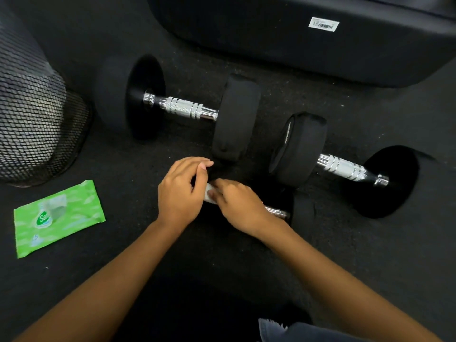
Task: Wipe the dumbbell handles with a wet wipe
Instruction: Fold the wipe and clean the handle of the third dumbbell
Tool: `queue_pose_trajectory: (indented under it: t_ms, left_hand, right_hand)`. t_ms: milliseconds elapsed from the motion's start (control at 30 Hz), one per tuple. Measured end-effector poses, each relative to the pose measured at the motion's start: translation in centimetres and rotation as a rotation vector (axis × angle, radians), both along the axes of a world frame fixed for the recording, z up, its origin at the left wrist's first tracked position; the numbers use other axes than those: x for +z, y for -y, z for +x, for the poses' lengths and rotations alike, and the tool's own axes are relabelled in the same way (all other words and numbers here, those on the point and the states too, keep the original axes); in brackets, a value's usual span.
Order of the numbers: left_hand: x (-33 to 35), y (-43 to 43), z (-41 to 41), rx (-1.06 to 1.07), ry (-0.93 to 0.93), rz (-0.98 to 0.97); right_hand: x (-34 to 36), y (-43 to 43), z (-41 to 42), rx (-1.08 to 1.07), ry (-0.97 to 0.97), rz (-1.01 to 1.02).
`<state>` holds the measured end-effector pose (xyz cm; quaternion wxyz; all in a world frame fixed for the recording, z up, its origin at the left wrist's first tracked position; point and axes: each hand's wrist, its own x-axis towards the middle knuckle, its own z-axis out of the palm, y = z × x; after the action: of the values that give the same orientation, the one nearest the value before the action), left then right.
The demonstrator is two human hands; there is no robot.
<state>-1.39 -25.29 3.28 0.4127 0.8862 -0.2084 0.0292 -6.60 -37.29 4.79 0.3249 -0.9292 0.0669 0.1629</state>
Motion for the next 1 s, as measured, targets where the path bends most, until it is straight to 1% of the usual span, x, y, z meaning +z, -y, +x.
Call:
queue_pose_trajectory:
  t_ms: [100,233,333,400,467,533,600,733,833,1000]
  left_hand:
    - [0.0,0.0,0.0,-0.006,0.003,-0.002]
    - [0.0,0.0,-0.1,-0.003,0.003,-0.007]
    - [0.1,0.0,0.0,0.001,0.008,0.0]
    - [0.1,0.0,-0.1,0.001,0.007,0.009]
    - [0.0,0.0,-0.1,0.003,0.001,0.015]
    - [0.1,0.0,-0.1,0.0,0.001,0.013]
    - [0.1,0.0,-0.1,0.001,0.003,0.012]
    - [0.1,0.0,-0.2,-0.002,0.0,0.019]
    - [0.1,-0.1,-0.1,0.001,-0.002,0.026]
    - [0.2,0.0,-0.1,-0.002,0.002,0.037]
  right_hand:
    - [0.4,1.4,-1.1,-0.002,0.006,0.064]
    - [1.0,2.4,-0.3,0.01,-0.174,-0.014]
    - [1.1,0.9,1.1,0.011,-0.184,-0.039]
    - [0.8,-0.1,0.9,-0.021,-0.108,-0.03]
    - [0.5,-0.5,-0.3,-0.046,0.027,-0.049]
    - [-0.2,-0.4,-1.8,-0.024,0.231,-0.122]
    - [-0.9,-0.3,-2.6,-0.014,0.373,-0.218]
    - [-1.6,-1.3,-1.9,-0.048,0.474,-0.283]
    - [-2.0,-2.3,-1.5,-0.016,0.531,-0.325]
    - [-3.3,-1.2,-2.4,0.056,0.693,-0.384]
